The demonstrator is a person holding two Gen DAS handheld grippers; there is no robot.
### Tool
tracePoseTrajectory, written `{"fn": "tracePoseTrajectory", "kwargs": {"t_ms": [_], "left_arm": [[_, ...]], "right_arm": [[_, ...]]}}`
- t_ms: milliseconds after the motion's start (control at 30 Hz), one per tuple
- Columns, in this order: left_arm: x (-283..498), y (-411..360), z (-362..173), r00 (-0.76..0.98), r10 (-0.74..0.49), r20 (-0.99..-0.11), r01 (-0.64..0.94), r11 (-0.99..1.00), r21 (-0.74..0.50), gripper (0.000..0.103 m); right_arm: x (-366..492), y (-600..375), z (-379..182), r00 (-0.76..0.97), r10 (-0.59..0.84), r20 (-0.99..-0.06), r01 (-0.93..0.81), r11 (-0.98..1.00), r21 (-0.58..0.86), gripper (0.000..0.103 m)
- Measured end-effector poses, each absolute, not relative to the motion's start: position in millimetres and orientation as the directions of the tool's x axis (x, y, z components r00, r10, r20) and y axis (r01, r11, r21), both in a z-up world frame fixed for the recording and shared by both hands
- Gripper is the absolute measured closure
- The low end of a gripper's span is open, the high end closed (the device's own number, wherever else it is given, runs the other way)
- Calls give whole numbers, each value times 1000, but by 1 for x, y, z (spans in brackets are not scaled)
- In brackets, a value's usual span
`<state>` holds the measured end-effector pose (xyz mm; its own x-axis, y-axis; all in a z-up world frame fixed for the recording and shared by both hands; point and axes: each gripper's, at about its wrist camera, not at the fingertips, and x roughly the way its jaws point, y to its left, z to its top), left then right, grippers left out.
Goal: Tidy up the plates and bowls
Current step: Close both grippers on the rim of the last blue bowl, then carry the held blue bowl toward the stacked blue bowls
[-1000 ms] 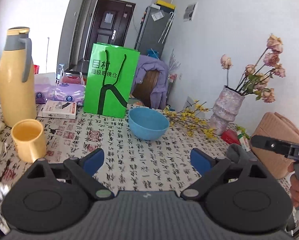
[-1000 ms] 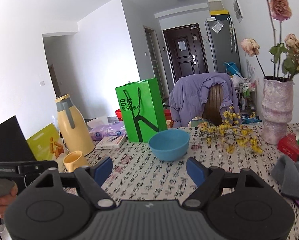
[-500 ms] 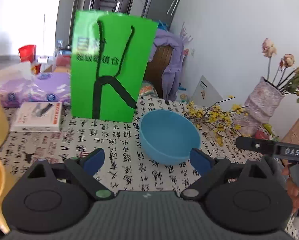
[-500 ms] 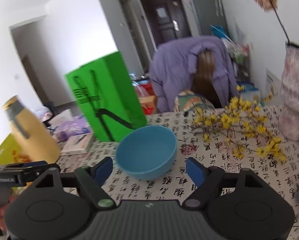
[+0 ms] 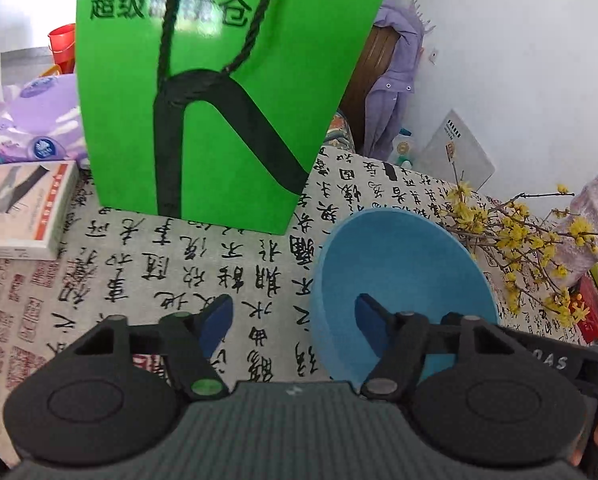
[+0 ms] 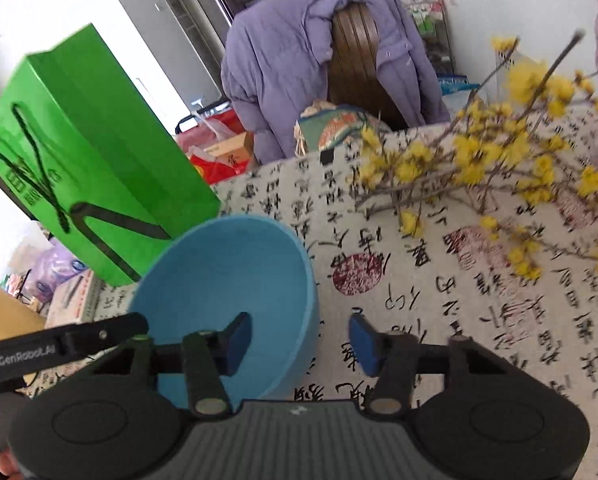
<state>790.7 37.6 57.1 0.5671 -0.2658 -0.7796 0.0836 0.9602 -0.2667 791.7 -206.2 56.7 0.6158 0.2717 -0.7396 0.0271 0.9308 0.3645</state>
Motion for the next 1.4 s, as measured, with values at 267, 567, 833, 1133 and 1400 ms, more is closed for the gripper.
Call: {"fn": "tracePoseTrajectory", "kwargs": {"t_ms": [267, 567, 833, 1133, 1400], "left_arm": [[783, 24, 61, 570, -233, -788, 106, 972, -211, 97], [741, 21, 109, 587, -267, -764, 130, 963, -236, 98], [672, -4, 175, 636, -266, -725, 191, 964, -186, 97], [563, -29, 219, 678, -285, -678, 215, 958, -188, 97], [456, -49, 220, 707, -293, -643, 196, 956, -220, 98]], "right_arm": [[786, -192, 59, 652, 215, -727, -2, 959, 282, 94], [749, -195, 103, 682, 201, -703, -54, 973, 226, 97], [696, -215, 165, 705, 226, -672, -86, 968, 236, 97], [598, -243, 216, 741, 255, -622, -141, 964, 227, 97], [488, -265, 223, 785, 261, -561, -161, 962, 223, 97]]}}
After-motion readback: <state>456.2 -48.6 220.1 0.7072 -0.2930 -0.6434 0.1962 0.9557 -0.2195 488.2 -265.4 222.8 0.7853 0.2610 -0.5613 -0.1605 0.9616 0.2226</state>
